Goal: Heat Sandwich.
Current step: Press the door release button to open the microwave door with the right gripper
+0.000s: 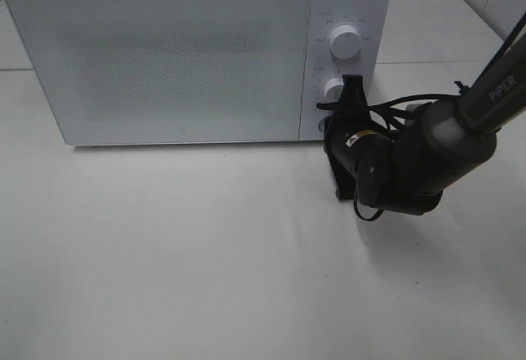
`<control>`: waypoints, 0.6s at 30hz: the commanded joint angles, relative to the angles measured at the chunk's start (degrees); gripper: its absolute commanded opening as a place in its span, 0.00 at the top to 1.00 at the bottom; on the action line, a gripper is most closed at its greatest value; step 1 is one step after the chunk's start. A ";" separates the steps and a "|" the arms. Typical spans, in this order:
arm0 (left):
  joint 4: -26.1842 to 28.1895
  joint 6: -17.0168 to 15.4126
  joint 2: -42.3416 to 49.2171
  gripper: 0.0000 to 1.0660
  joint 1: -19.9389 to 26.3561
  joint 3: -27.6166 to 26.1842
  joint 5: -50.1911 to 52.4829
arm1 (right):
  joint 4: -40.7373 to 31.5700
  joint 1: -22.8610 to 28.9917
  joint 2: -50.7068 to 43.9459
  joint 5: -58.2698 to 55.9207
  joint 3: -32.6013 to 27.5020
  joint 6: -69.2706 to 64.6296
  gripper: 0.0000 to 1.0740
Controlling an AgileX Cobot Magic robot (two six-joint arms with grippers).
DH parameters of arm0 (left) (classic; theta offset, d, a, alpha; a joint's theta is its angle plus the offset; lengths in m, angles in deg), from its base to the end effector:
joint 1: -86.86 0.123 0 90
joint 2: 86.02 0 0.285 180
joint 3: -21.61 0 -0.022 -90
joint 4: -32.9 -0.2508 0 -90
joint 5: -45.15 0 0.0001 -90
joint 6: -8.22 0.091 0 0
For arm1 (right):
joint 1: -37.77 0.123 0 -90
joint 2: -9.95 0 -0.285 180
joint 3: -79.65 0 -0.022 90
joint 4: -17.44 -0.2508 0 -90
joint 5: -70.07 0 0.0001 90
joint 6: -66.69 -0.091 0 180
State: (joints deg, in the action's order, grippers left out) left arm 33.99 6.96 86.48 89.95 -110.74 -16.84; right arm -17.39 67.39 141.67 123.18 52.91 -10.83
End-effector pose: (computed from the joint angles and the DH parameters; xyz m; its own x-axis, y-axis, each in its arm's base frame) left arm -0.0083 -0.0020 0.2800 -0.4540 -0.0555 -0.8893 -0.0530 0.9980 -0.0352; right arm 0.3490 0.1506 0.0815 -0.0128 0.9999 0.0049 0.3174 -0.0006 0.9483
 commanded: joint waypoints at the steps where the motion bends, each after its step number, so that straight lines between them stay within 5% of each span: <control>1: 0.17 0.06 0.29 0.10 0.11 0.00 0.52 | -1.60 -0.80 -0.46 8.94 3.84 1.49 1.00; 18: 0.17 0.06 0.29 0.10 0.11 0.00 0.52 | -5.21 -1.49 1.89 8.59 12.09 6.02 1.00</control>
State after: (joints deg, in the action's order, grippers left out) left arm 33.99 6.96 86.48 89.95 -110.74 -16.84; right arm -27.59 68.53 143.61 117.68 59.22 -5.27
